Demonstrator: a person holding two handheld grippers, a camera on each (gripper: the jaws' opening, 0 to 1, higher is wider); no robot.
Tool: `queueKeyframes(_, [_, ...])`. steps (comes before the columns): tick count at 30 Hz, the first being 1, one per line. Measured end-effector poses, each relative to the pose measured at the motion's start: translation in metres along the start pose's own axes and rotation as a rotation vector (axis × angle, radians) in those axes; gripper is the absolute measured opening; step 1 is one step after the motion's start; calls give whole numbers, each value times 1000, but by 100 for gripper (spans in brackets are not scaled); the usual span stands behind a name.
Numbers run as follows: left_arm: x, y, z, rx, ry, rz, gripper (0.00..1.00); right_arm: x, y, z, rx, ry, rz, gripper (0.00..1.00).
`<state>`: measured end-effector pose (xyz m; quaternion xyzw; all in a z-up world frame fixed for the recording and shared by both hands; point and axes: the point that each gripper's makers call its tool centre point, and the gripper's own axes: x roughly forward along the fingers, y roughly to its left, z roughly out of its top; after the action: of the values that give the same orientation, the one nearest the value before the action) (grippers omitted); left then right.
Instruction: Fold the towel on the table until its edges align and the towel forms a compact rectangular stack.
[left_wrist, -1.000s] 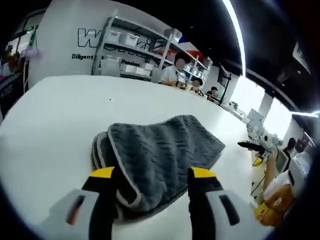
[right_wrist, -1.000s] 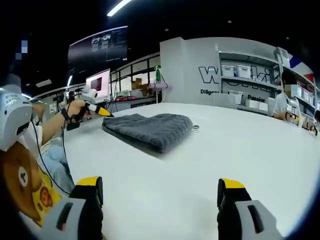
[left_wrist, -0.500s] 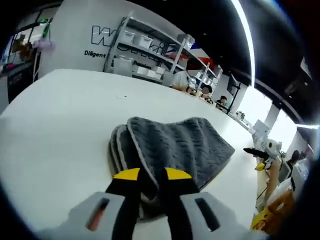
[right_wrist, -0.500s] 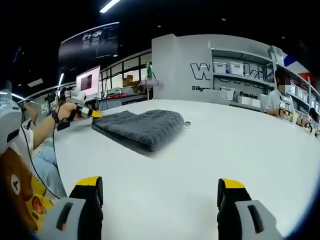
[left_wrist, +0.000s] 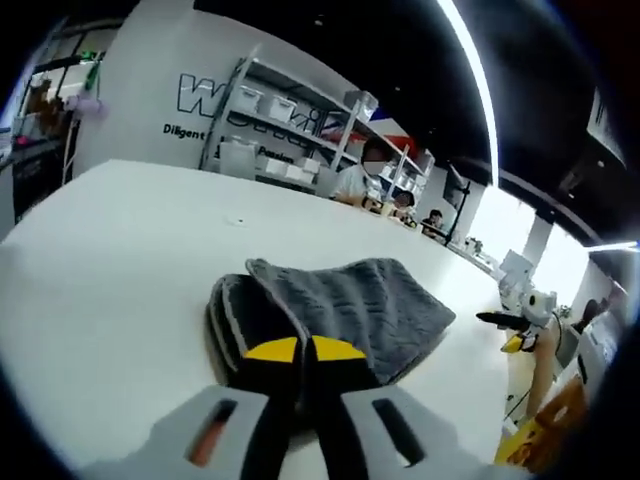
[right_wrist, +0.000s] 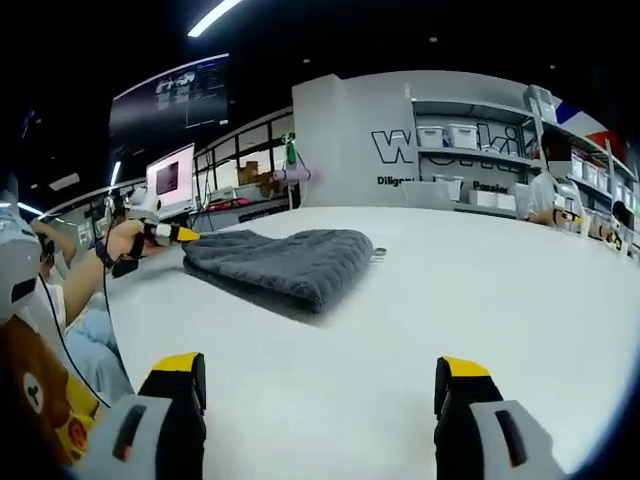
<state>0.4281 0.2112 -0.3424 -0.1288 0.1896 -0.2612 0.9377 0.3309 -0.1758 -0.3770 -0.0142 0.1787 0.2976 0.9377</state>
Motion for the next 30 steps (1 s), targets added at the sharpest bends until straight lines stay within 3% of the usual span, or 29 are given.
queueKeyframes(11, [-24, -2, 8, 32, -103, 3, 5, 4, 4, -4, 12, 14, 11, 99])
queueKeyframes(19, [-39, -3, 8, 84, -185, -58, 4, 4, 4, -6, 6, 22, 18, 99])
queueKeyframes(25, [-39, -2, -31, 89, -37, -45, 4, 3, 3, -6, -2, 25, 15, 99])
queueKeyframes(30, [-38, 10, -44, 76, 10, 8, 4, 5, 6, -6, -8, 30, 20, 99])
